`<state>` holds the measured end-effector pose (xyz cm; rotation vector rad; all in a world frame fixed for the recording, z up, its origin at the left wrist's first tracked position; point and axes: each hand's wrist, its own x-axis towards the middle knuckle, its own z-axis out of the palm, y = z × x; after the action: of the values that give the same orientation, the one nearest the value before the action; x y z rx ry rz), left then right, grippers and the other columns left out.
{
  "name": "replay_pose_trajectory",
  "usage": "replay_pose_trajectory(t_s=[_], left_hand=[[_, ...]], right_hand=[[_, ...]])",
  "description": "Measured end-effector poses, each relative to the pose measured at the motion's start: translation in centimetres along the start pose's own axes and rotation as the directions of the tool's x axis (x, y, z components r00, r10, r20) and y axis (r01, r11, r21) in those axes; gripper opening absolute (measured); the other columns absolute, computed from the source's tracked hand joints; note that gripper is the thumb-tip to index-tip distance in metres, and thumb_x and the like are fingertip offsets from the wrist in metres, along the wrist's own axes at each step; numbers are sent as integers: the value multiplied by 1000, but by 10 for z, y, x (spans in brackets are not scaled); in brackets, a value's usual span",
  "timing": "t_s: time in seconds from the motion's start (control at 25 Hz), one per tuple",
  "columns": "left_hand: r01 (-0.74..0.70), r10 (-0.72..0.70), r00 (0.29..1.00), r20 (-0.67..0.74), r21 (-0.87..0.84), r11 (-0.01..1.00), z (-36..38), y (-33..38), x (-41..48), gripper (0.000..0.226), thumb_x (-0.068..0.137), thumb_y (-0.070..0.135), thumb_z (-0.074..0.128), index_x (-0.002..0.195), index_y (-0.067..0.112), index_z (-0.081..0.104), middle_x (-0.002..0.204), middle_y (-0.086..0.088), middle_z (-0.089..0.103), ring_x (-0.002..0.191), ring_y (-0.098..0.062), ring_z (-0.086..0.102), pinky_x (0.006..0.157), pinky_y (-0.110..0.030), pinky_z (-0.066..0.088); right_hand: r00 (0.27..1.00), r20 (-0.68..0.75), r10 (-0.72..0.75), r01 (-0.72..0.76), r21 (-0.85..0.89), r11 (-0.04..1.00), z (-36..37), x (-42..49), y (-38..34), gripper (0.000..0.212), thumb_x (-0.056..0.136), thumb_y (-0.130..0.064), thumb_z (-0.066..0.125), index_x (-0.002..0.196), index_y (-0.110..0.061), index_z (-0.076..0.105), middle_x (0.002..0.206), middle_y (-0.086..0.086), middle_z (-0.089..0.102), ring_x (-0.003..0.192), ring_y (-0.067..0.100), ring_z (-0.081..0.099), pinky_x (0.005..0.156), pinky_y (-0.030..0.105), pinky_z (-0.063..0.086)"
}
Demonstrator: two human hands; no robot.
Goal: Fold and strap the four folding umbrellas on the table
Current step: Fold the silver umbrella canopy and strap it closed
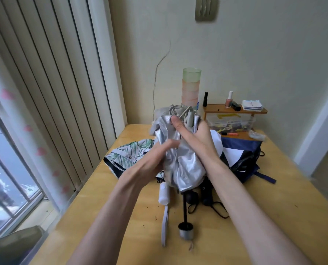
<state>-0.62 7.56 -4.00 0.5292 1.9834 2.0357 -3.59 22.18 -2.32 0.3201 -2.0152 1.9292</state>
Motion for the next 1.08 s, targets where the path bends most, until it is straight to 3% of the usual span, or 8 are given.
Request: replay_pose_trajectory(t_s=[0.12,0.24,0.36,0.44,0.56,0.72,0.88,1.08], left_hand=[[-10,16,999,-42,132,991,0,-11,-1,103,53,73,91,136,22,59,129,1,74,120,-19,70,107,-41,52],[-68,104,976,-191,184,981,7,-17,5,62,66,23,101,120,13,72,110,-1,81,106,-16,76,98,-36,59],[-77,106,947,-303,106,991,2,-23,3,45,72,14,95,113,15,76,107,2,81,104,-15,77,94,-34,61],[-38,42,921,-388,19,999,-2,-27,2,39,76,20,93,110,20,75,105,3,81,101,-14,77,88,-32,62],[-11,-1,902,-432,-25,1000,-5,-27,3,17,87,19,85,99,22,74,93,7,81,84,-5,77,72,-21,60],[-23,-3,907,-422,-56,998,-4,-24,5,15,89,29,83,95,25,70,84,15,78,79,-1,72,64,-14,54],[91,-104,898,-429,-50,995,-6,-16,3,22,96,41,72,109,23,71,98,4,80,89,-12,75,77,-25,58],[49,-46,983,-179,11,999,-10,-15,-13,40,77,47,85,108,24,74,105,5,82,104,-15,77,93,-29,59]], right_hand=[[1000,8,-24,24,-39,999,9,4,5,55,93,-53,75,116,-3,65,98,1,76,98,14,74,92,36,56],[988,131,82,-80,-22,997,11,1,-7,44,103,-47,61,120,-6,66,104,0,76,101,9,72,93,30,53],[893,395,217,-311,192,931,-6,-7,-20,42,107,-51,52,128,-21,71,128,1,76,123,17,70,109,40,52],[861,500,93,-221,203,954,-25,-12,-16,48,103,-38,62,148,-21,58,146,0,65,138,19,60,120,45,43],[814,581,-3,-19,32,999,-36,-23,-1,95,88,-13,80,166,-26,27,156,-8,56,145,14,52,122,44,41],[910,407,-81,98,-21,995,-20,-25,15,80,92,-12,77,161,-17,36,151,-4,60,141,14,56,121,43,44],[952,283,-119,131,-22,991,-7,-21,22,62,97,-22,73,154,-16,47,143,-3,66,136,14,61,118,45,47],[975,175,-135,141,-21,990,-4,-18,32,56,93,-6,80,144,-14,58,133,2,72,127,20,67,112,50,52]])
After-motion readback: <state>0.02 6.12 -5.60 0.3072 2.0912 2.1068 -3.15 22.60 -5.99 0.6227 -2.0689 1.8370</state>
